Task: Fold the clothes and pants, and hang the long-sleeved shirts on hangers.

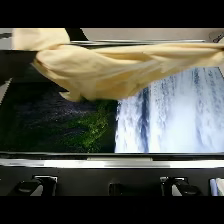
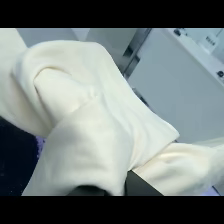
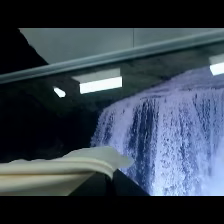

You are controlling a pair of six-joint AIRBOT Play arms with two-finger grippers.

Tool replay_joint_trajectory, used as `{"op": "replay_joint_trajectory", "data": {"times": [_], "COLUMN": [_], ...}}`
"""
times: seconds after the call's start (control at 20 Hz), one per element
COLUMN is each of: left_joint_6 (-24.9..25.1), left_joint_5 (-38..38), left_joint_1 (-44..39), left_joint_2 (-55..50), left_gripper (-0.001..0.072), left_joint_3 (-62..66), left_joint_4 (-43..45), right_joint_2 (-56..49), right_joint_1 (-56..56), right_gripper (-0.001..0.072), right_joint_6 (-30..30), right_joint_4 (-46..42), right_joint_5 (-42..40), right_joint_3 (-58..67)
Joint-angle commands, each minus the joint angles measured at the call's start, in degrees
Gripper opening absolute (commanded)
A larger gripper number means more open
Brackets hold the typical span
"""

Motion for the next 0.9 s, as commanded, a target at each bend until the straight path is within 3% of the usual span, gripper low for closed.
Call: {"op": "replay_joint_trajectory", "data": {"times": [0.0, 0.1, 0.3, 0.5, 0.65, 0.75, 0.85], "left_joint_6": [-8.4, -13.4, -17.8, -17.9, -17.9, -17.9, -17.4], "left_joint_5": [-8.1, -9.9, -14.9, -15.8, -2.6, 11.1, 19.4], "left_joint_1": [1.1, 1.1, 1.1, 0.6, -1.3, -2.6, -3.7], "left_joint_2": [8.8, 11.9, 13.2, 9.9, 3.0, -4.2, -12.1], "left_gripper": [0.0031, 0.0031, 0.0031, 0.0031, 0.0032, 0.0032, 0.0033], "left_joint_3": [2.0, 2.0, 0.3, -19.7, -38.1, -44.4, -44.4], "left_joint_4": [7.1, 11.4, 16.2, 16.9, 14.3, 7.8, 1.0], "right_joint_2": [7.6, 9.6, 8.5, -3.6, -18.1, -29.3, -38.6], "right_joint_1": [-0.1, -0.1, -0.1, -0.1, -0.1, -0.1, 0.0], "right_gripper": [0.0032, 0.0032, 0.0032, 0.0033, 0.0033, 0.0032, 0.0032], "right_joint_6": [3.8, 5.3, 6.3, 2.3, 0.3, 1.4, 2.8], "right_joint_4": [-1.1, -1.2, -3.0, -2.6, 1.5, 10.4, 21.4], "right_joint_5": [7.2, 9.7, 7.6, 10.1, -0.6, -7.0, -6.9], "right_joint_3": [4.0, 4.0, 4.0, -1.2, -9.8, -12.1, -12.1]}}
